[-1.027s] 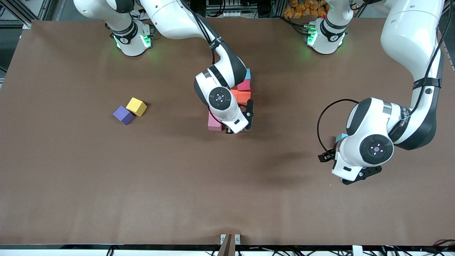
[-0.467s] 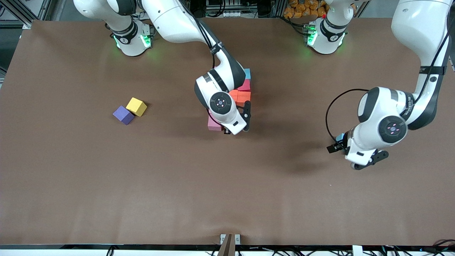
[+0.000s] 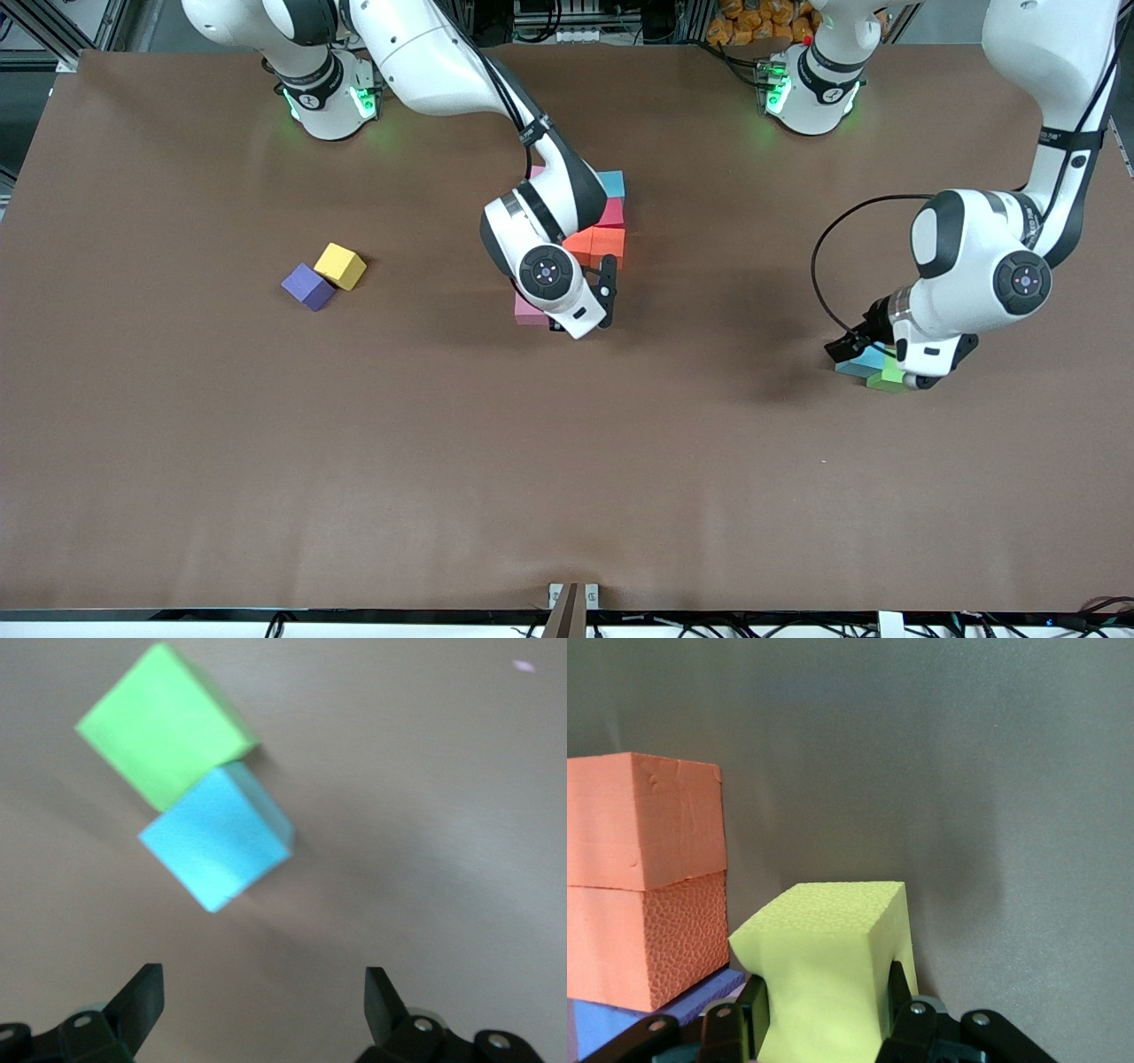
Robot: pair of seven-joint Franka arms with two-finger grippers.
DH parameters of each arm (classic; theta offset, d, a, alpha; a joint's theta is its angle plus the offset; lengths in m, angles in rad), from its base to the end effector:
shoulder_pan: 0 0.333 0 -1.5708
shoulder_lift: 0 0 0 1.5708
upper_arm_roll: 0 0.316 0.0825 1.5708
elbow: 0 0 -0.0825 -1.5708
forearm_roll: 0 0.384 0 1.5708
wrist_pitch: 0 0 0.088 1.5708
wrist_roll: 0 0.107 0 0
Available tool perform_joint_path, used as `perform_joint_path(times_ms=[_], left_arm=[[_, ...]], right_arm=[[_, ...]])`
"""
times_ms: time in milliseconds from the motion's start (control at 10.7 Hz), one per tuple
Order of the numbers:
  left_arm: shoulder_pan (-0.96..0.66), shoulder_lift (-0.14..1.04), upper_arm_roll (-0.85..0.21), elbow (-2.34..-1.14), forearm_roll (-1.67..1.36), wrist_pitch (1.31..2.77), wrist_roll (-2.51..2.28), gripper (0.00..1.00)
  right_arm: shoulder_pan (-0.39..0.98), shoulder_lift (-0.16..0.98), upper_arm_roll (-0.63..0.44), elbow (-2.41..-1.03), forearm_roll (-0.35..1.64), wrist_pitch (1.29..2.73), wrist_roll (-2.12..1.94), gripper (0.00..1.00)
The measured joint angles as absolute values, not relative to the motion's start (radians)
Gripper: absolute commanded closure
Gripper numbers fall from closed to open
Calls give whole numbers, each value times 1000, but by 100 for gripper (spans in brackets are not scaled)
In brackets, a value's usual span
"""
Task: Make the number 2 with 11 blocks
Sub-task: 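Grasp the cyan cube with the left gripper while the right gripper lowers yellow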
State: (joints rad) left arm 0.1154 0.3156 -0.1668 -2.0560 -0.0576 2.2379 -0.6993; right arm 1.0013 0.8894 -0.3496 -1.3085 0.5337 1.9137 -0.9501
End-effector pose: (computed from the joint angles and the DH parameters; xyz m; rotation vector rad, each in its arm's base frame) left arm 0.5755 -0.0297 0.2743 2.9088 1.0474 -0.2415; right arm 0.5129 0.5068 0.2069 -2.1690 -1.9266 0.2795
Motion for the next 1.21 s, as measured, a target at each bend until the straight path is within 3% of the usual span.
perform_joint_path(times_ms=[467,1213], left_arm=[[93,313,-32,-2094,-59,2246,-700,0],[31,357,-3,-2096,-183,2463,-1126,0]], right_arm=[[997,891,-346,-1308,534,1921,-946,100],[982,892,-342,-1308,534,1956,-944,100]])
